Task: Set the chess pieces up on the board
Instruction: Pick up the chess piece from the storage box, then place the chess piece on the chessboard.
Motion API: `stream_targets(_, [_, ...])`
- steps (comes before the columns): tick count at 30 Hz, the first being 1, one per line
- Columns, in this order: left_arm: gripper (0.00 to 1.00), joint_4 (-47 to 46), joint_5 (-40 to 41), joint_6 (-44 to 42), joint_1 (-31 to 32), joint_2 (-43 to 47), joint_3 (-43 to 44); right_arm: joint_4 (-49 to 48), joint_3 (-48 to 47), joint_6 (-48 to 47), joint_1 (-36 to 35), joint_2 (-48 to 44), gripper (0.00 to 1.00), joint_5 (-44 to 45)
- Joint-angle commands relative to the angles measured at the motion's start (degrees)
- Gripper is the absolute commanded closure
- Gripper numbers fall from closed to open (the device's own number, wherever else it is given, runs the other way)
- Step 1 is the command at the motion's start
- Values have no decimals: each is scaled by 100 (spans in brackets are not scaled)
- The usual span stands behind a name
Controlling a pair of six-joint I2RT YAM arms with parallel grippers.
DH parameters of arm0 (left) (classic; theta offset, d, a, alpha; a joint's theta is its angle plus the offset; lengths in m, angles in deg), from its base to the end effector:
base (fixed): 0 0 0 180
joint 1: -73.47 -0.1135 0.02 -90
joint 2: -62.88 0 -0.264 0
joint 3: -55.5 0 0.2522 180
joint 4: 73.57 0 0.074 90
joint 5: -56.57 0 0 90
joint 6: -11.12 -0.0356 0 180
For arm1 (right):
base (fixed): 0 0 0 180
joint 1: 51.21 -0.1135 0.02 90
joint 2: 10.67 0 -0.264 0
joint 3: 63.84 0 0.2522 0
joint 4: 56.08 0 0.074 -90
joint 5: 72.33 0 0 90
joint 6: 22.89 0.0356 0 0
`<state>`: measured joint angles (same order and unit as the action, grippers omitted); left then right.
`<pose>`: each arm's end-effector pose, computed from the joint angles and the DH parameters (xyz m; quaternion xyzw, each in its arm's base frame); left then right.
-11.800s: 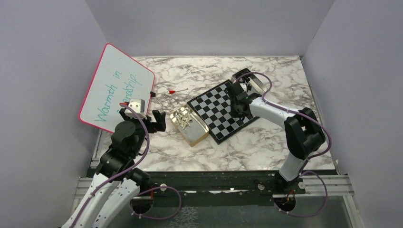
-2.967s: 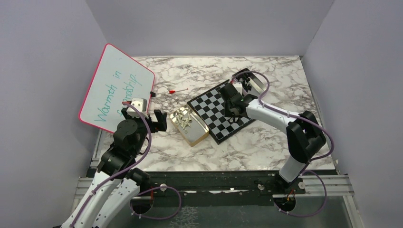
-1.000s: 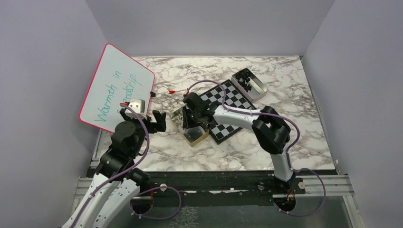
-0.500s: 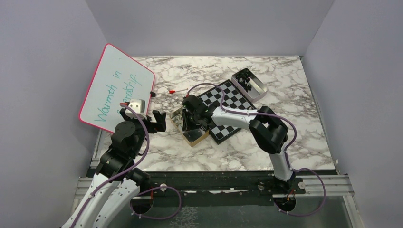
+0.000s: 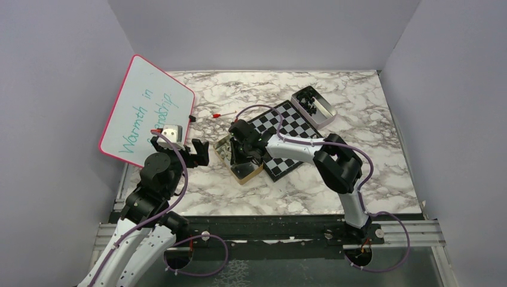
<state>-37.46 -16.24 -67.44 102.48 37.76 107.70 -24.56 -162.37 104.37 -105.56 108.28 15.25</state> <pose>0.1032 -0.0452 0.3234 0.0190 0.7580 -0.1153 0.6417 0.2620 0.3679 0.1702 -0.1472 0.9336 0.2476 0.2129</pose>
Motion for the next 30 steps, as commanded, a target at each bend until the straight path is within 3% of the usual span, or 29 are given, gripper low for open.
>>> stream_targets(1, [1, -108, 32, -17, 34, 18, -20, 344, -185, -133, -50, -158, 85, 71])
stream_targets(16, [1, -134, 2, -30, 26, -69, -20, 1558, -261, -792, 45, -1189, 86, 516])
stream_targets(30, [1, -134, 4, -37, 31, 14, -24, 2108, 655, -917, 937, -2056, 86, 1093])
